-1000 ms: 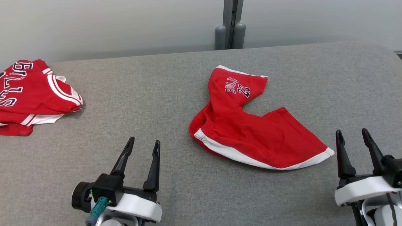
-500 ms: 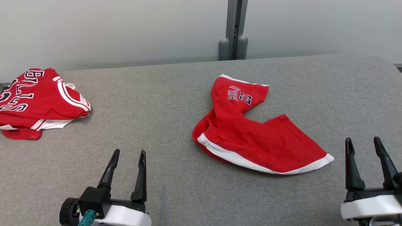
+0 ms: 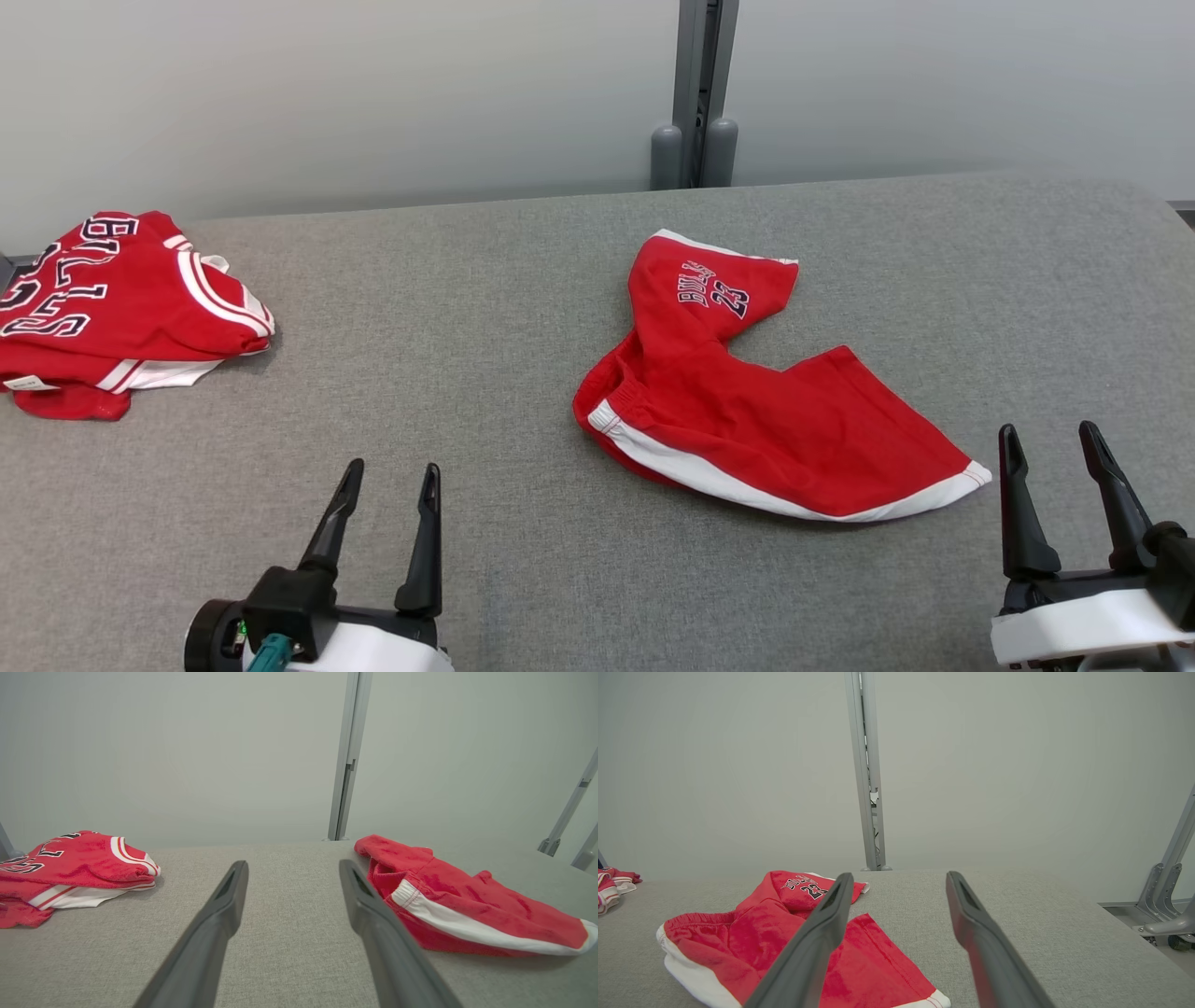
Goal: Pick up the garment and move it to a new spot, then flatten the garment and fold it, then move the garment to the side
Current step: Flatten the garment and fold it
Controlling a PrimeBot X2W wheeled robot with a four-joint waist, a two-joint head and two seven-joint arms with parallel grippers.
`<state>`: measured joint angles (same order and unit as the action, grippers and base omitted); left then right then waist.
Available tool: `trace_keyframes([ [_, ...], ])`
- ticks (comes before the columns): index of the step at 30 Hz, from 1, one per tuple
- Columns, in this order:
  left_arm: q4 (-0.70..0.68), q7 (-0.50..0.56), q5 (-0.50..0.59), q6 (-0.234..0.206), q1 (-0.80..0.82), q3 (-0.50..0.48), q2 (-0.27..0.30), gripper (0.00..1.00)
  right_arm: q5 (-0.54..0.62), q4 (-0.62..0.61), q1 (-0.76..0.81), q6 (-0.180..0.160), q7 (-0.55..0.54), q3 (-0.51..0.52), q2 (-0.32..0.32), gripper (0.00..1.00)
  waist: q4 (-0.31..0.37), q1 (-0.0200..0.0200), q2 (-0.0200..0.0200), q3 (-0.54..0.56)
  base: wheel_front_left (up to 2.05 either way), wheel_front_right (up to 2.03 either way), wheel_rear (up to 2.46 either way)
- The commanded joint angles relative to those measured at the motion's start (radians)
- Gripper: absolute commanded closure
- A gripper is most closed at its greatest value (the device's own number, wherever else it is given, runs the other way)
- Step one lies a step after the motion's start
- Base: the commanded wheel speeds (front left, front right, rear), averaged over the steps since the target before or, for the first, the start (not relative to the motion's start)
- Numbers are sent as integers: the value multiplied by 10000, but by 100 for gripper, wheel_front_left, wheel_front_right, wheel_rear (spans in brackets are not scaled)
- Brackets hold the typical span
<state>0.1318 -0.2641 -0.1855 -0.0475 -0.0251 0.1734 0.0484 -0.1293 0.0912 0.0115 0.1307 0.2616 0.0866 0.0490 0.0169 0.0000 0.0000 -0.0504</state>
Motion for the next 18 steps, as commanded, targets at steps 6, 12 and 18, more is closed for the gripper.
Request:
trace_keyframes([
  [6, 864, -4, 419, 649, 633, 461, 96, 0, -1, 79, -210, 3, 50, -88, 34, 0, 105, 0, 0, -243, 0, 0, 0],
  [12, 2157, 382, 702, 1503, 1840, 1481, 421, 0, 43, 210, -334, 3, 50, -53, 36, 0, 366, 0, 0, -461, 0, 0, 0],
  [18, 2828, 1004, 324, 1757, 2986, 2410, 675, 0, 105, 193, -371, 3, 50, 19, 35, 0, 705, 0, 0, -639, 0, 0, 0],
])
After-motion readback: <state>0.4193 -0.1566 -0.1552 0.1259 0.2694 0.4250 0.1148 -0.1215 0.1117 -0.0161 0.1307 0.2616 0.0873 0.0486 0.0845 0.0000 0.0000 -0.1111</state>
